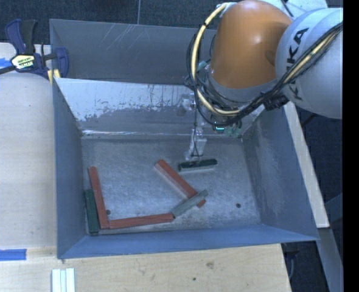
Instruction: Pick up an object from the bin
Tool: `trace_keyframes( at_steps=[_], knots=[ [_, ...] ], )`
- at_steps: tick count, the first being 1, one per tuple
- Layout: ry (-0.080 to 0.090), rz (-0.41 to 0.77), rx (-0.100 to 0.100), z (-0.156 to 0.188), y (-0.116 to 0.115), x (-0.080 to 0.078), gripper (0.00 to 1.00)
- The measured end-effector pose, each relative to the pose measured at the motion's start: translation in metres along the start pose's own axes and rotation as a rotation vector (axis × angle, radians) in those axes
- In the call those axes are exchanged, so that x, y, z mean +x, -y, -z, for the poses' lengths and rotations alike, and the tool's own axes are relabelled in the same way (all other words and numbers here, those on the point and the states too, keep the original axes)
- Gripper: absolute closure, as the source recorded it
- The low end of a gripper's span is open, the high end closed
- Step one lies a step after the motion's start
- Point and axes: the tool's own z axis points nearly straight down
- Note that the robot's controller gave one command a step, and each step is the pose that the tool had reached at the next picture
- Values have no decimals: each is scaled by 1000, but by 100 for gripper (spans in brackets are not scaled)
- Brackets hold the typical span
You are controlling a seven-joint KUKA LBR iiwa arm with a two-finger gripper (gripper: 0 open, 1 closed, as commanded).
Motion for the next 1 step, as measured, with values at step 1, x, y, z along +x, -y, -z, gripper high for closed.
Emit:
trace_keyframes(
  at_steps=[1],
  knots=[
    [-1,158,2,-153,91,14,0]
  ],
)
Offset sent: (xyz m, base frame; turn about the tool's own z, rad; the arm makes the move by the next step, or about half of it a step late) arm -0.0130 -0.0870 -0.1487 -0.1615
